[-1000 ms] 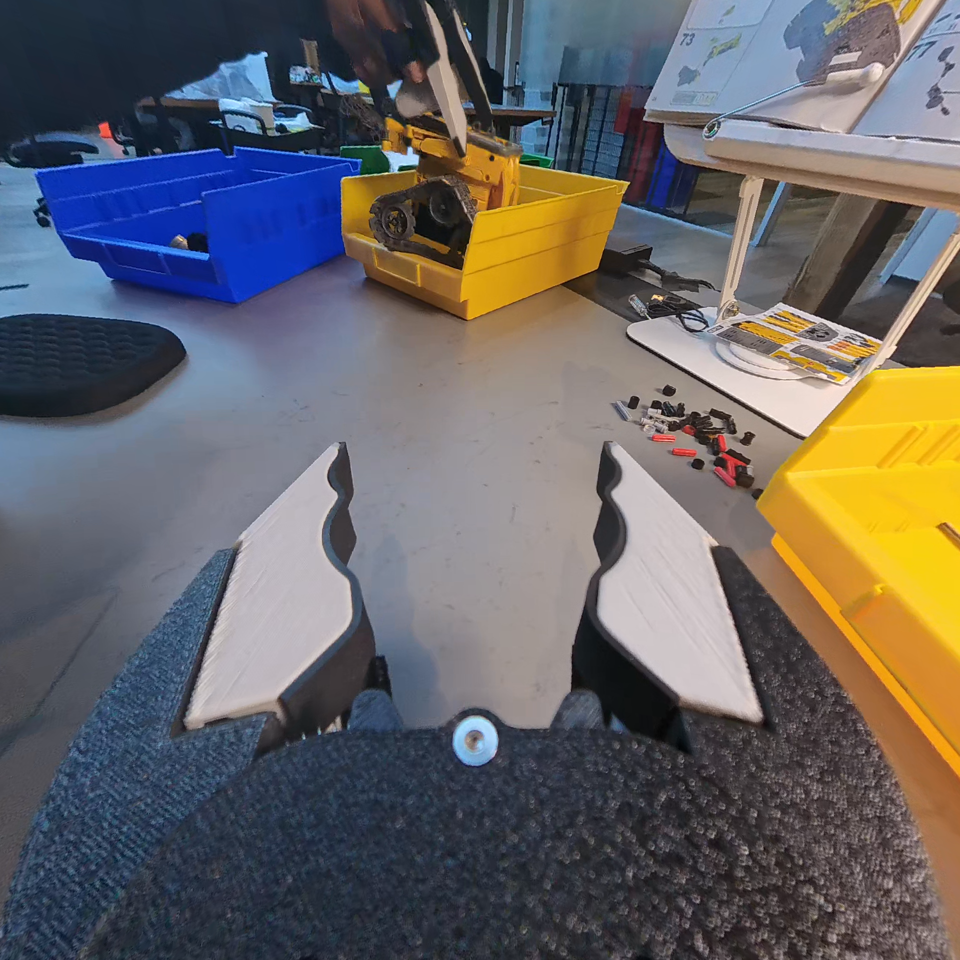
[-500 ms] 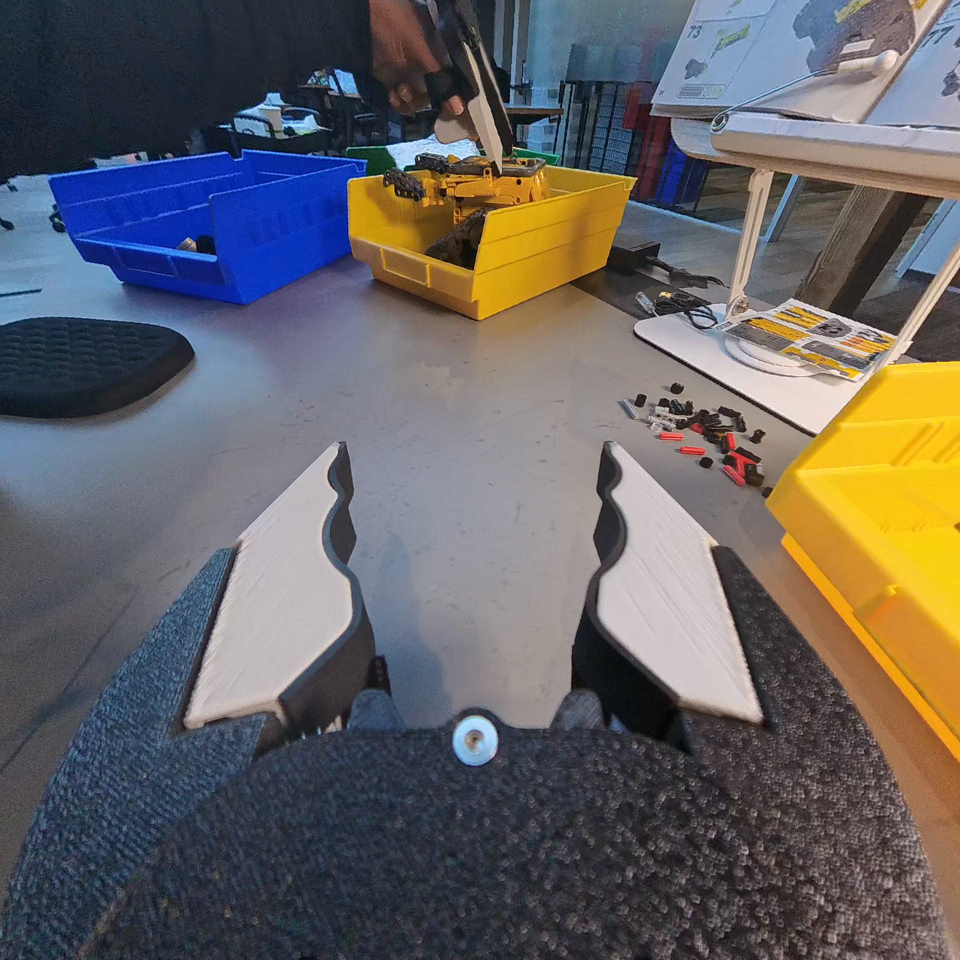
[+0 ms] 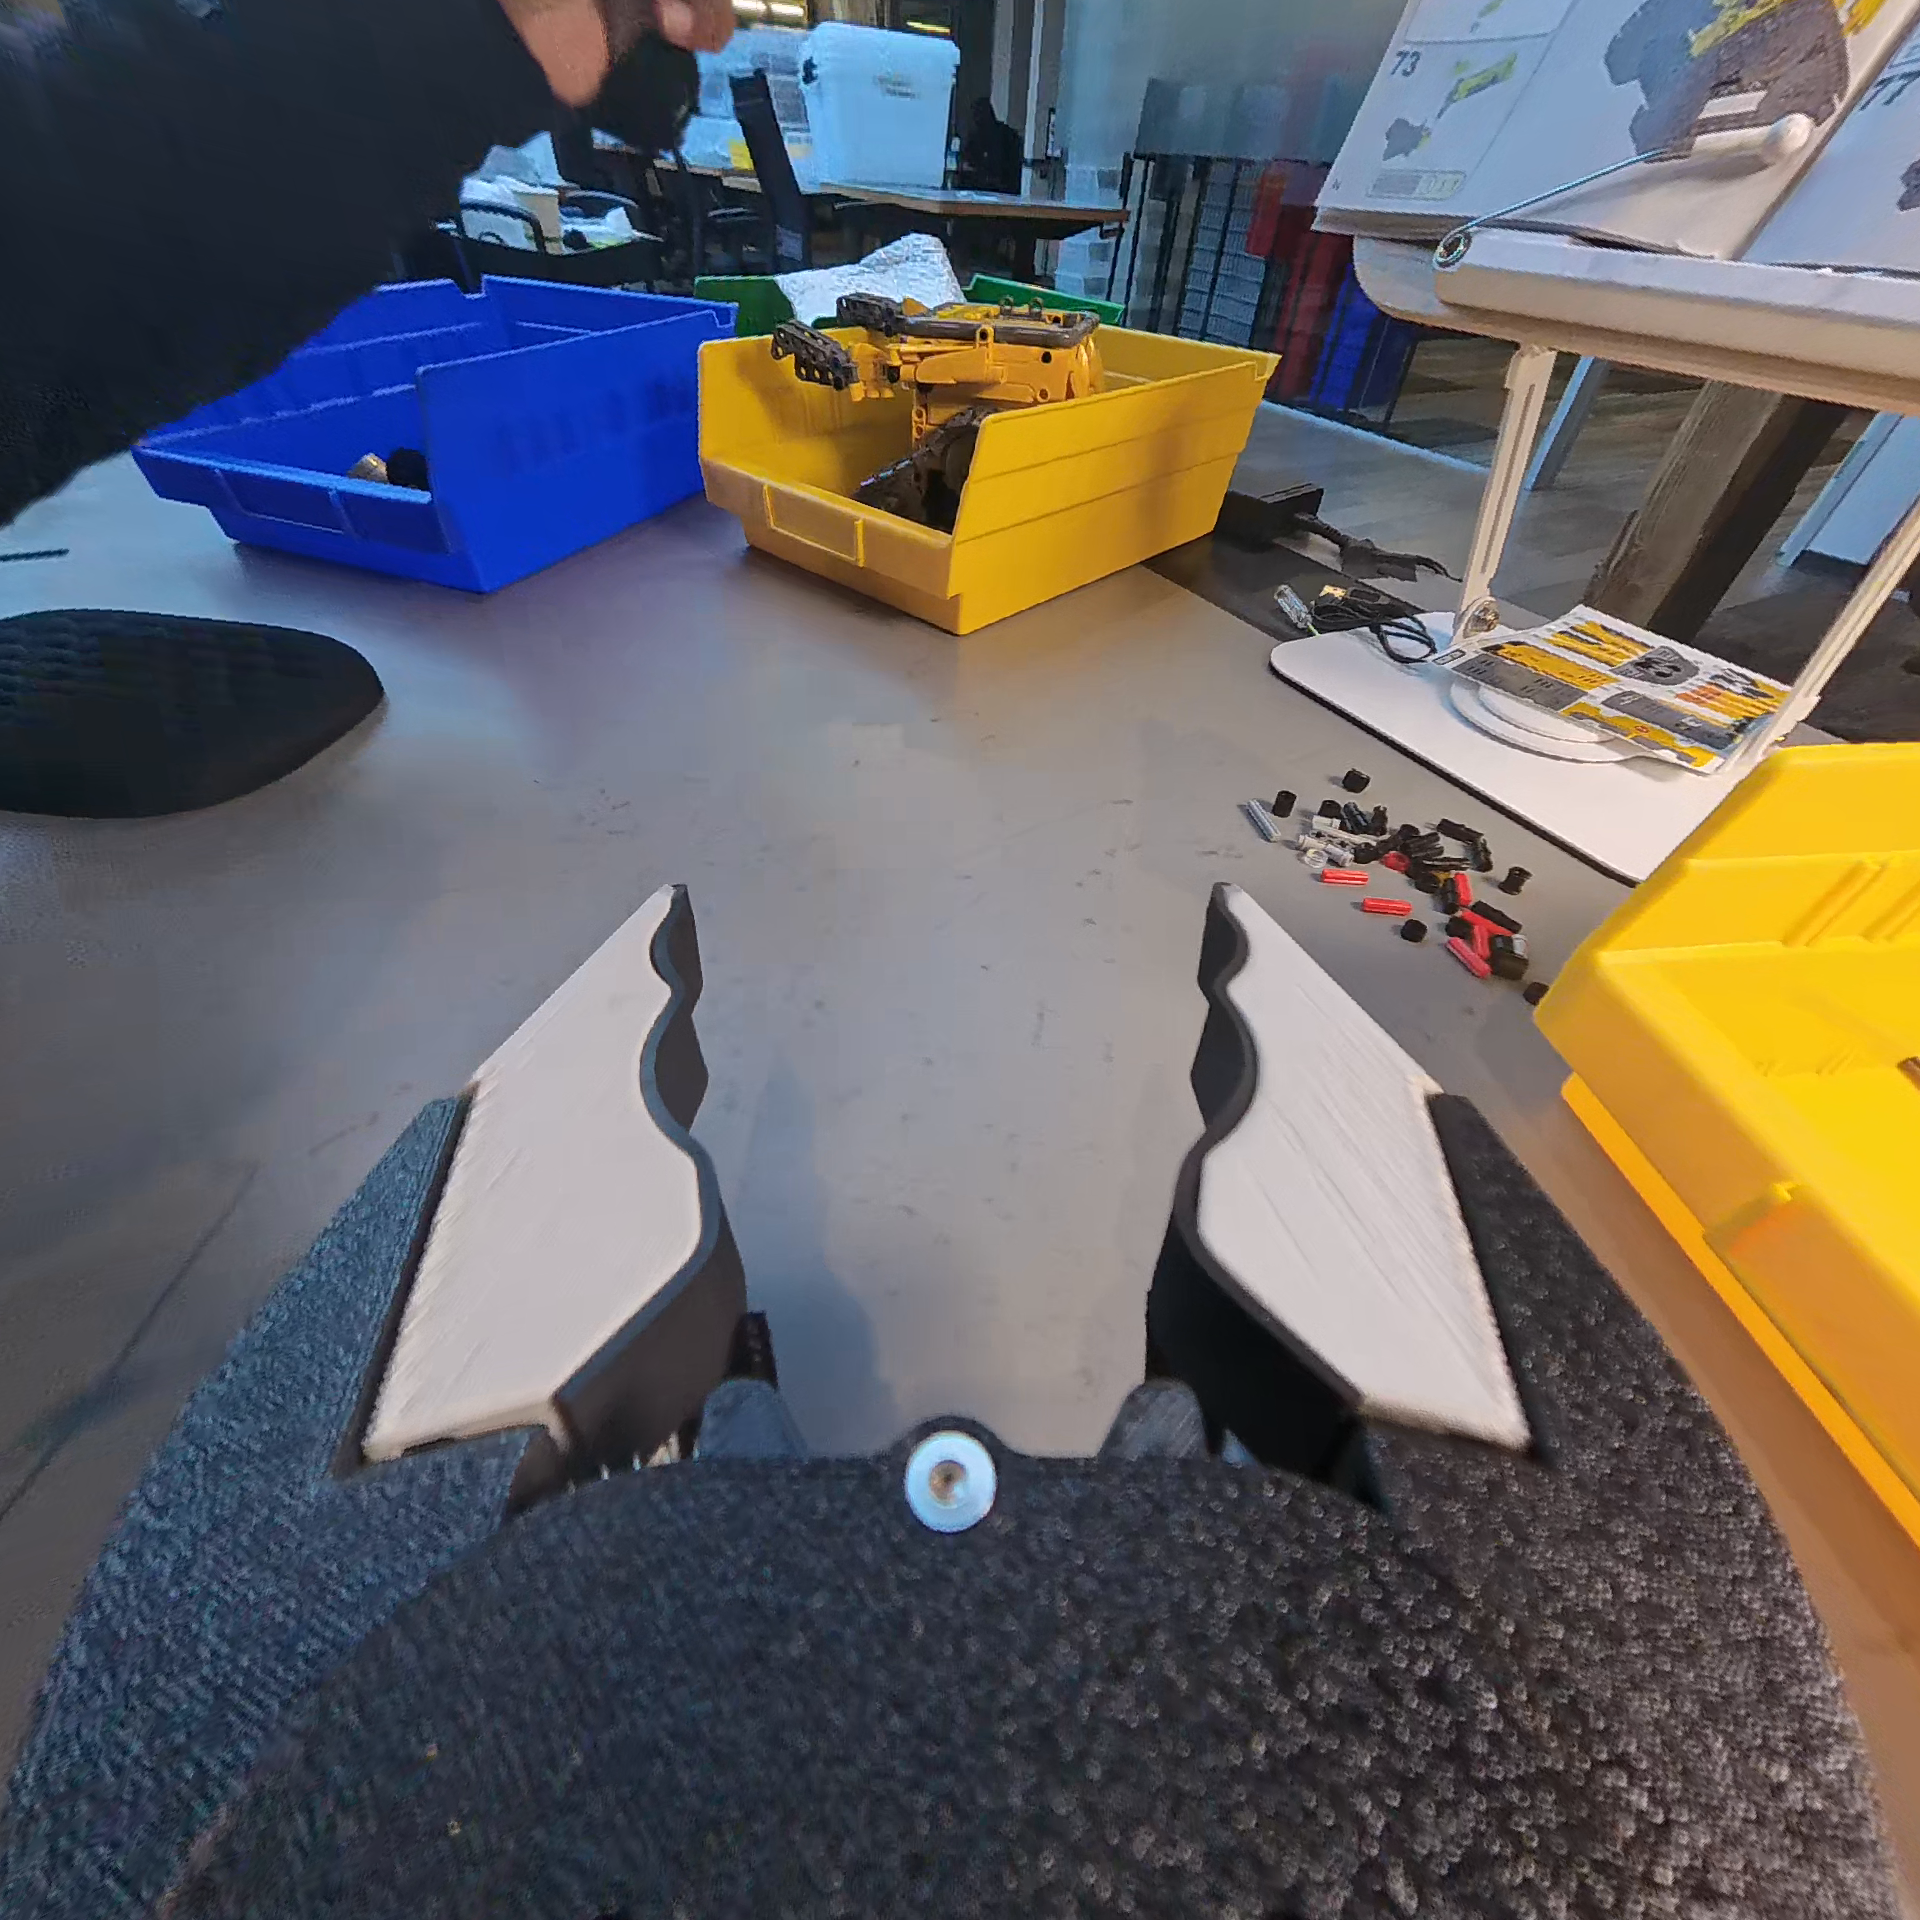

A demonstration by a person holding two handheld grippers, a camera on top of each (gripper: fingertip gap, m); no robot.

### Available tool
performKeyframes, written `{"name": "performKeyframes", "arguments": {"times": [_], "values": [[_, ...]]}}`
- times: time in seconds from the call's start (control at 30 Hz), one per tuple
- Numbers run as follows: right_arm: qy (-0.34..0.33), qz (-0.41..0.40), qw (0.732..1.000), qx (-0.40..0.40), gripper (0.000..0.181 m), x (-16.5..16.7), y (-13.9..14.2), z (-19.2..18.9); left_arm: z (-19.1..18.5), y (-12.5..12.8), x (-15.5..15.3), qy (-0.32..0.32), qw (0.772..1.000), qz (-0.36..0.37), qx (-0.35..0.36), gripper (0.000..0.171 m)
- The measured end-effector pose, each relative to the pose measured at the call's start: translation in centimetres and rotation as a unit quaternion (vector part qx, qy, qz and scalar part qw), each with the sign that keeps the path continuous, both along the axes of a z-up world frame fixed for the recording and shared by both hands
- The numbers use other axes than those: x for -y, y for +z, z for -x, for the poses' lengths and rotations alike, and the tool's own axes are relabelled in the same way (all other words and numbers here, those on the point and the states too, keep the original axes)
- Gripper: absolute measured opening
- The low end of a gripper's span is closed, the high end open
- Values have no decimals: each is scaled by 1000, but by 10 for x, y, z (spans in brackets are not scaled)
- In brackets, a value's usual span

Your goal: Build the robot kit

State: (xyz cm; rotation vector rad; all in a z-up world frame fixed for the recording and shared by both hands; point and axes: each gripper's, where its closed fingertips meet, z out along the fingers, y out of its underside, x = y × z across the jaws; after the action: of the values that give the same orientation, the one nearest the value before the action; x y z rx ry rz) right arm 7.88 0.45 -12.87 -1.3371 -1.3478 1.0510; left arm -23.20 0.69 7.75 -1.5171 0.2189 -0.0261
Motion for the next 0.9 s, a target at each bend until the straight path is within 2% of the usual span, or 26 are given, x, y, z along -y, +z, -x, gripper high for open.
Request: {"name": "performKeyframes", "arguments": {"times": [0.07,0.17,0.3,0.37,0.43,0.6,0.7,0.8,0.9], "values": [[-3,-6,1000,-1,96,0,1,0,-34,-3,26,-17,997,-59,44,97],[-14,-11,1000,-7,94,-3,3,-1,-73,-43,44,-20,993,-80,88,68],[-40,2,999,-34,85,-13,10,1,-112,-120,31,-47,992,-24,113,30],[-52,3,998,-43,81,-17,12,4,-123,-146,23,-57,992,-5,116,15],[-63,-3,997,-49,76,-21,14,8,-132,-161,18,-66,990,11,121,5],[-115,-49,989,-78,59,-48,35,29,-136,-165,11,-54,994,8,94,0],[-138,-75,981,-112,29,-78,72,54,-137,-165,13,-59,993,14,100,0],[-156,-97,972,-147,4,-115,122,86,-138,-165,16,-69,992,22,104,6],[-169,-106,967,-157,0,-160,165,128,-139,-168,18,-74,991,35,110,14]]}}
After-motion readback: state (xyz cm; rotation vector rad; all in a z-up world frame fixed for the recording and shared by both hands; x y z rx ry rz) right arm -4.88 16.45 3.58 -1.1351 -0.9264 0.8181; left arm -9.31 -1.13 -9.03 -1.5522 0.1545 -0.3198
